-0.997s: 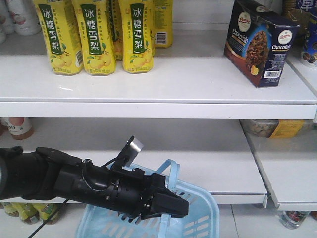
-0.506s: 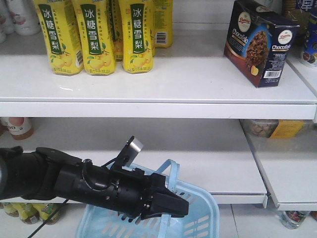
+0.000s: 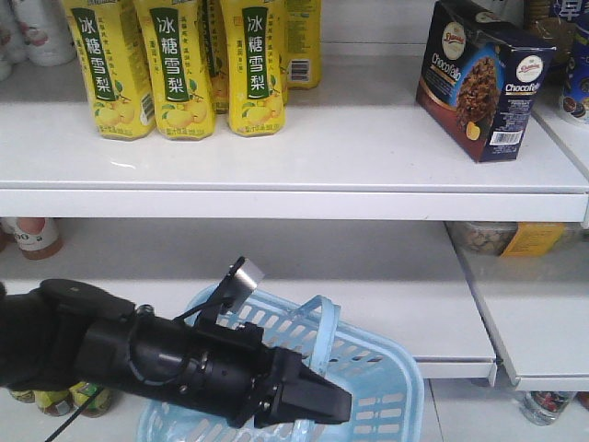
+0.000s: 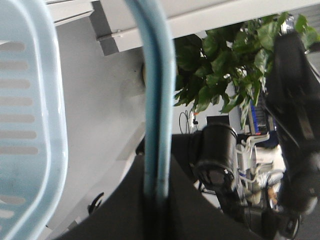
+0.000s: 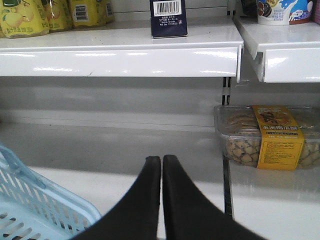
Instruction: Left arm holds basket, right arm returns cookies
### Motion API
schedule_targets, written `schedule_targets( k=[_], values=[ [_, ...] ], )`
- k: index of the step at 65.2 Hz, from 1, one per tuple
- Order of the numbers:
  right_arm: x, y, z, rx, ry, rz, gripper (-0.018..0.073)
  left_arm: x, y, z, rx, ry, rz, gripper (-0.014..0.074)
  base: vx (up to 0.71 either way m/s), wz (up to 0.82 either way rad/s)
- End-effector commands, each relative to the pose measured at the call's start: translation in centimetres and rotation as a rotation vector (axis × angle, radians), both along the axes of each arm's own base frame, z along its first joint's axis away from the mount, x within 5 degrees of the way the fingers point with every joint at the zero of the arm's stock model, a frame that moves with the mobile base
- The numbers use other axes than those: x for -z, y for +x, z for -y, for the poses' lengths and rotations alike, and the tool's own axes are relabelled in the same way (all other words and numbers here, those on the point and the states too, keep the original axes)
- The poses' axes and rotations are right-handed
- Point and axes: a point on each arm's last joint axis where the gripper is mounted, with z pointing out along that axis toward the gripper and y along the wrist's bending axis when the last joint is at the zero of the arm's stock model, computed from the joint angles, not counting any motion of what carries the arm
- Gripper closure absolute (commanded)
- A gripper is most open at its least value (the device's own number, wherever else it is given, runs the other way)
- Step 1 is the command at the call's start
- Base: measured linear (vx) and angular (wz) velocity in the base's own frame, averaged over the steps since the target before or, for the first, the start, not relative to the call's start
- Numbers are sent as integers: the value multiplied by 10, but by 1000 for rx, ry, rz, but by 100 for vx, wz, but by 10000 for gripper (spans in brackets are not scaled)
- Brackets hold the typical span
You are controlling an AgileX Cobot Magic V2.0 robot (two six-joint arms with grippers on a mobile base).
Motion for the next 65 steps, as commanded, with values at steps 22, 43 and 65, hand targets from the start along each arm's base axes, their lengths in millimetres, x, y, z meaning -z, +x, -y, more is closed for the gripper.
schedule_targets(
  k=[22,43,65],
  values=[
    [-15,1,1,12,14,82,568,-24,-97,-69,48,148,450,603,0,0],
    [-15,1,1,12,14,82,568,-23,-126,-114,104,343,939,603,0,0],
    [-15,1,1,12,14,82,568,-20,-132,-154,-378,350,1047,603,0,0]
  ],
)
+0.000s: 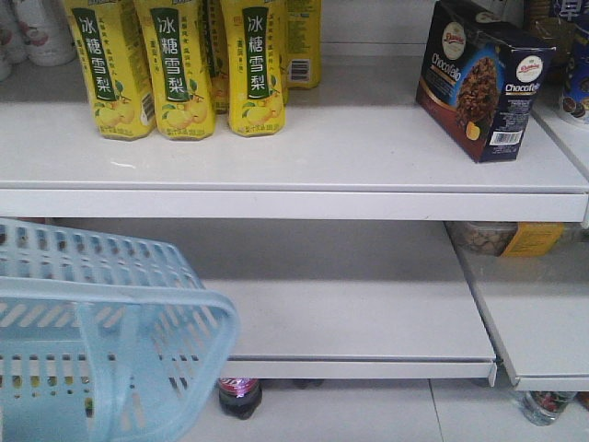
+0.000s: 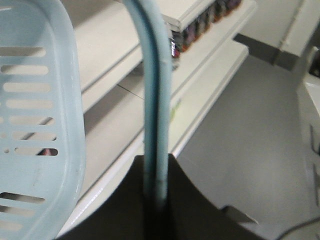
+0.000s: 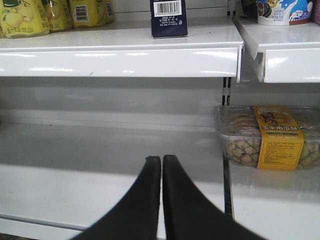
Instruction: Left arm holds basket, right arm returns cookies
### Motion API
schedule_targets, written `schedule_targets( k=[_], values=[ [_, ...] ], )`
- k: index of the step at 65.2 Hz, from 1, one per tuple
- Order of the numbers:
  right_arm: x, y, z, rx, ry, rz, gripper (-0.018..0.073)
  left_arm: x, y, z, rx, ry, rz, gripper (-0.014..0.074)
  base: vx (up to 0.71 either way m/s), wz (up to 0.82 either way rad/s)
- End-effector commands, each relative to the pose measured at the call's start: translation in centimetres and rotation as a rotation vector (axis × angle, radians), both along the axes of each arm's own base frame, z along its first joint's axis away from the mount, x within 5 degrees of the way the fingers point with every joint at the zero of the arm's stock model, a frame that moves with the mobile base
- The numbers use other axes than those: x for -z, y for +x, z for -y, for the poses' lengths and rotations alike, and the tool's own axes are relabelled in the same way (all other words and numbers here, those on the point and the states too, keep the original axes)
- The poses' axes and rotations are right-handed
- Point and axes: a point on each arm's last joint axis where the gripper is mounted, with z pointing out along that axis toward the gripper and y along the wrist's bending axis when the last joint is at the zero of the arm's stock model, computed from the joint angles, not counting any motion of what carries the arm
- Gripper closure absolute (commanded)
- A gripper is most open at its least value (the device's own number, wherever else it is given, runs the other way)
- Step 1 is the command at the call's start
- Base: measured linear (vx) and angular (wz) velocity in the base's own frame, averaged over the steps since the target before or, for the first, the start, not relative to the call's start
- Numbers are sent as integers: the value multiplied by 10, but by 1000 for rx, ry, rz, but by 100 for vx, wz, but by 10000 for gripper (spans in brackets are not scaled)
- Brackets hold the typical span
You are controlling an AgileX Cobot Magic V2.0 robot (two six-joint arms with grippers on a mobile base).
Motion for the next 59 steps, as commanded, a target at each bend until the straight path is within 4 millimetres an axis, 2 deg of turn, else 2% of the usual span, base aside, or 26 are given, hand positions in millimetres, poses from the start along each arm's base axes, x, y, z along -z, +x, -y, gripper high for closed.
schedule_targets(
  k=[1,12,23,32,59],
  values=[
    [-15,1,1,12,14,82,568,-11,4,-12,-160,-129,111,603,0,0],
    [-15,1,1,12,14,82,568,3,0,-26,-257,-183,229,603,0,0],
    [-15,1,1,12,14,82,568,21,-3,-34,-269,-164,381,603,0,0],
    [-15,1,1,12,14,82,568,35,-5,-43,-384,-203,392,603,0,0],
    [-15,1,1,12,13,81,568,33,-6,-62,-649,-152,498,603,0,0]
  ],
)
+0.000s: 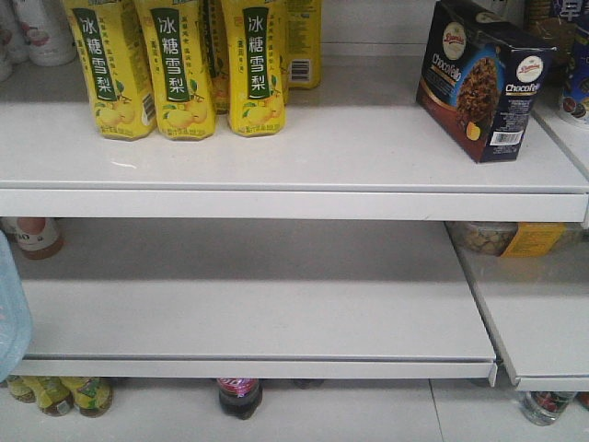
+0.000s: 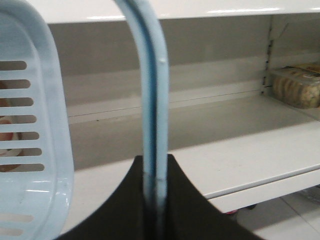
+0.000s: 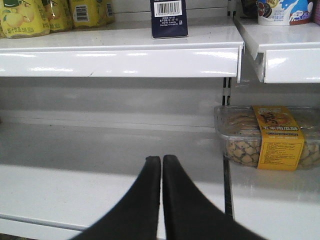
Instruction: Left arm holds basket, right arm returns cookies
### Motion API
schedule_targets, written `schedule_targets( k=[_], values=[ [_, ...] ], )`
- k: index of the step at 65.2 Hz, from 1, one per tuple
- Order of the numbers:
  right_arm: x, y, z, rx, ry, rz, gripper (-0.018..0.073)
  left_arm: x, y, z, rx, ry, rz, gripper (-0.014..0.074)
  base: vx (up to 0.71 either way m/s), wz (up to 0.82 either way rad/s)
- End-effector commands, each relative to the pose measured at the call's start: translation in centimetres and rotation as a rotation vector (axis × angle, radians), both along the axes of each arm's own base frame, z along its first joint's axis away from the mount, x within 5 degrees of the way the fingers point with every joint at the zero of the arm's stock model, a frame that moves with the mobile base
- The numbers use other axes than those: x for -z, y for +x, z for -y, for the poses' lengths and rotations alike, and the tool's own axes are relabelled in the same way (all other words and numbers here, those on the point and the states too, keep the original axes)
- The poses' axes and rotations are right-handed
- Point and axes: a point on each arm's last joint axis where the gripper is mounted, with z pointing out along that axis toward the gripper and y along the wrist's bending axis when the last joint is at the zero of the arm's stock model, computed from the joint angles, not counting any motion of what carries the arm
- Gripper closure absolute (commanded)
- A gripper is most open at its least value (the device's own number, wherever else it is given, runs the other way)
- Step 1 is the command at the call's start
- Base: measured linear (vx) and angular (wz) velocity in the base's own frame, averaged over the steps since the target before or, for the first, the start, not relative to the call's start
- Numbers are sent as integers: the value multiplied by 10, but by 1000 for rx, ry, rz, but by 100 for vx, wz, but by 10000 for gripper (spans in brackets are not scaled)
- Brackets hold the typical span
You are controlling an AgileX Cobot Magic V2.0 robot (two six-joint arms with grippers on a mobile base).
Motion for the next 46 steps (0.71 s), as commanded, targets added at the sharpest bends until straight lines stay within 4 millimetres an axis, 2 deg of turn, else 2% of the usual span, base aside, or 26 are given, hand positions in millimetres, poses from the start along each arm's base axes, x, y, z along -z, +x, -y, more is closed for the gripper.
schedule_targets(
  k=[1,19,46],
  values=[
    [-15,1,1,12,13,80,568,-7,0,-3,-44,12,125,603,0,0],
    [-15,1,1,12,13,80,568,-7,1,-9,-150,18,117,603,0,0],
    [-15,1,1,12,13,80,568,-3,1,-12,-203,27,73,603,0,0]
  ],
)
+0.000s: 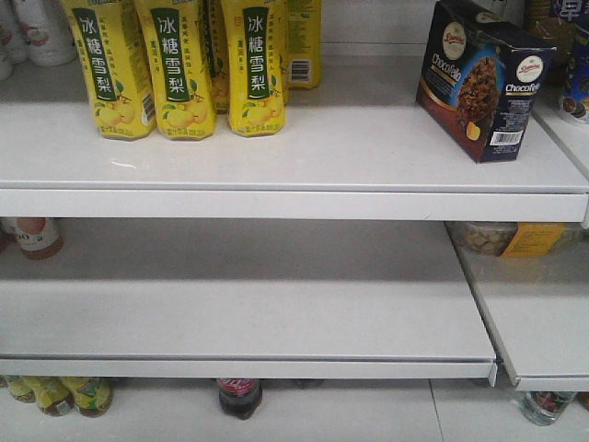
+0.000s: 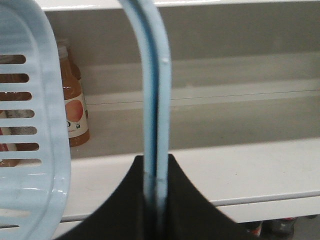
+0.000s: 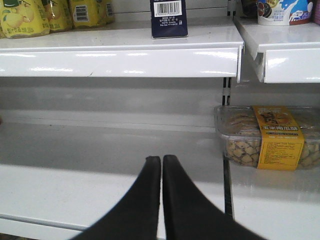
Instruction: Left arm holds basket, right arm returns cookies
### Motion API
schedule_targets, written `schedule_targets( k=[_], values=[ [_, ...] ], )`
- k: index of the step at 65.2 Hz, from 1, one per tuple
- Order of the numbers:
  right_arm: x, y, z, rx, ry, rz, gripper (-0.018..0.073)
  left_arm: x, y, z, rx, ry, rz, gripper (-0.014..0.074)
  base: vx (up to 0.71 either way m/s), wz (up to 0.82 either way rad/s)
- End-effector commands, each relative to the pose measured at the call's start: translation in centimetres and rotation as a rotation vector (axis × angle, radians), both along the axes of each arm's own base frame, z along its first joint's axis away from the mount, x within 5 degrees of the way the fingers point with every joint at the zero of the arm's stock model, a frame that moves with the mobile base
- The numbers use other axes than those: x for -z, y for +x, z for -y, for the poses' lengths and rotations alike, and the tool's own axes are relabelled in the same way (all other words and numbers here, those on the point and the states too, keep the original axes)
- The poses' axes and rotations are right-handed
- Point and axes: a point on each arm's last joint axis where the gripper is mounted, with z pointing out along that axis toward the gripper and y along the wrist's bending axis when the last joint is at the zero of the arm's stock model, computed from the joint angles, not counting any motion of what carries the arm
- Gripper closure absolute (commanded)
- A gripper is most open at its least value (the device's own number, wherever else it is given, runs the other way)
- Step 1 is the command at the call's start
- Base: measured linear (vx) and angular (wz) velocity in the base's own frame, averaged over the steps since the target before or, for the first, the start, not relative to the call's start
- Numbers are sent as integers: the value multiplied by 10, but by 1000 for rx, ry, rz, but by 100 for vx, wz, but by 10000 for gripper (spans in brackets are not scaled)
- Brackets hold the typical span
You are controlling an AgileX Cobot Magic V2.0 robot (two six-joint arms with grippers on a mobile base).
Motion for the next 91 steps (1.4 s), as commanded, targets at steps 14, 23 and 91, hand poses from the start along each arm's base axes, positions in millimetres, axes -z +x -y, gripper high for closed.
schedule_targets(
  k=[14,23,91],
  values=[
    [-15,1,1,12,13,80,568,-5,-1,0,-2,17,99,603,0,0],
    [-15,1,1,12,13,80,568,-6,-1,0,-2,18,100,603,0,0],
    [-16,2,1,17,10,91,568,-6,0,0,-2,18,100,603,0,0]
  ],
)
